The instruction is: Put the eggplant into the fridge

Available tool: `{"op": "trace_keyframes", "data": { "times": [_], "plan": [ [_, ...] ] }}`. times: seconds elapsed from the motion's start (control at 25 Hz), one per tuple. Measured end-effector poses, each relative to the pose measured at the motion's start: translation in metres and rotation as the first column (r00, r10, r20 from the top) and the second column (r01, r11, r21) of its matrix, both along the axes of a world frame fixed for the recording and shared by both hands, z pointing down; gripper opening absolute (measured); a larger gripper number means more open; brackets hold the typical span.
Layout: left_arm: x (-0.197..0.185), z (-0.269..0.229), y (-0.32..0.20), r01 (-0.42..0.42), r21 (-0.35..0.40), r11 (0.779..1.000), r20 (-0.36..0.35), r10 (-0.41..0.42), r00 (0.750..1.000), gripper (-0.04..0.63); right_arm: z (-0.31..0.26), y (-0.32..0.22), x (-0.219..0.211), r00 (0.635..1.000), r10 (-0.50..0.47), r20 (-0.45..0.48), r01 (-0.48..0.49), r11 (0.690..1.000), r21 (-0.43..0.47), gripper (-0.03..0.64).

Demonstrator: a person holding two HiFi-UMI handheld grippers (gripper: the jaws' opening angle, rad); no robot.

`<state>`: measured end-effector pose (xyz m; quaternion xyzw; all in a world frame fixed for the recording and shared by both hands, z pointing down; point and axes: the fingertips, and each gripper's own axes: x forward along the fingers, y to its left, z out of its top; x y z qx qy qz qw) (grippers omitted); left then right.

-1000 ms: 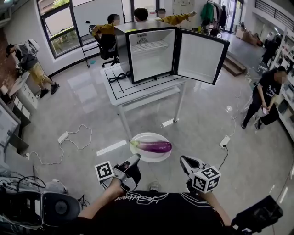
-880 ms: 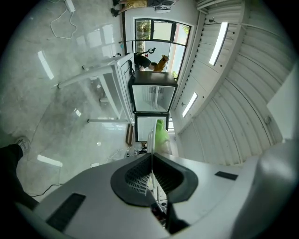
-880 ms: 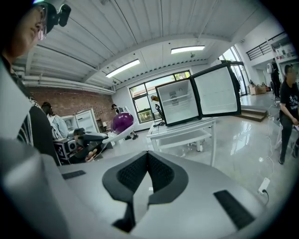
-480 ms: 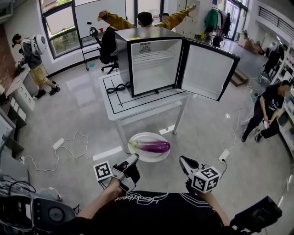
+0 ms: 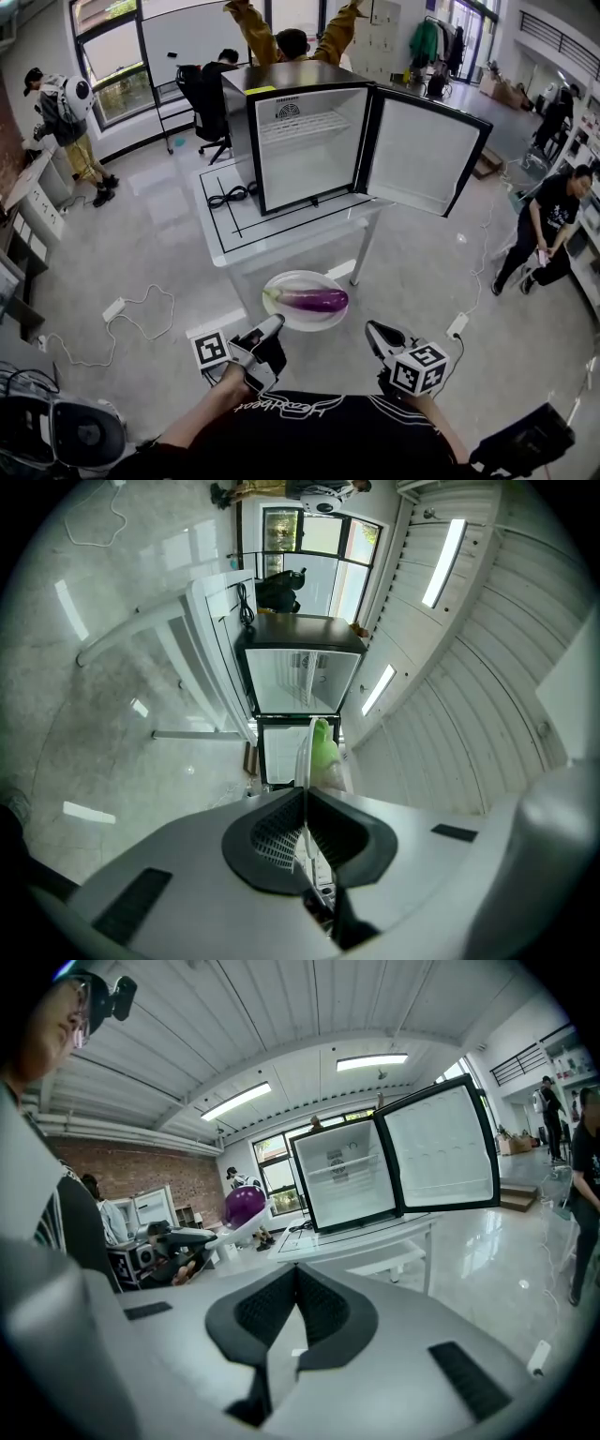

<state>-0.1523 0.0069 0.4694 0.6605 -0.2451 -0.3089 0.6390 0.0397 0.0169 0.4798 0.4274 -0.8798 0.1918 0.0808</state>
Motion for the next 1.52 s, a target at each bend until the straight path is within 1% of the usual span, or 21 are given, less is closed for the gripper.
{"op": "trace_keyframes", "data": {
  "times": [0.28, 0.4, 0.68, 0.92, 1.2, 1.36, 1.52],
  "plan": [
    [-0.003, 0.005, -0.004, 0.002, -0.005, 1.000, -0.001, -0.002, 1.000, 0.017, 0.007, -0.004, -0.001, 1.000, 0.003, 0.003, -0.003, 1.000, -0.005, 0.005],
    [-0.006, 0.004, -0.002, 0.004, -0.004, 1.000, -0.008, -0.004, 1.000, 0.017, 0.008, -0.004, -0.008, 1.000, -0.009, 0.001, 0.010, 1.000, -0.013, 0.005],
    [-0.019, 0.012, -0.002, 0.041, -0.028, 0.999, -0.008, -0.041, 0.999, 0.017, 0.010, -0.012, -0.022, 0.999, -0.049, 0.001, 0.049, 0.999, -0.022, 0.005],
    [-0.027, 0.014, -0.013, 0.084, -0.035, 0.996, -0.008, -0.084, 0.996, 0.017, 0.016, -0.028, -0.030, 0.995, -0.097, 0.003, 0.097, 0.995, -0.034, 0.005],
    [-0.020, 0.019, -0.047, 0.114, -0.045, 0.992, 0.002, -0.114, 0.993, 0.017, 0.017, -0.070, -0.026, 0.992, -0.126, 0.017, 0.127, 0.991, -0.031, 0.005],
    [-0.013, 0.022, -0.077, 0.133, -0.055, 0.990, 0.007, -0.133, 0.991, 0.017, 0.022, -0.099, -0.016, 0.991, -0.135, 0.021, 0.136, 0.990, -0.045, 0.005],
    [0.002, 0.020, -0.113, 0.137, -0.061, 0.989, 0.016, -0.137, 0.991, 0.017, 0.020, -0.138, -0.002, 0.990, -0.138, 0.033, 0.139, 0.989, -0.051, 0.005]
  ]
}}
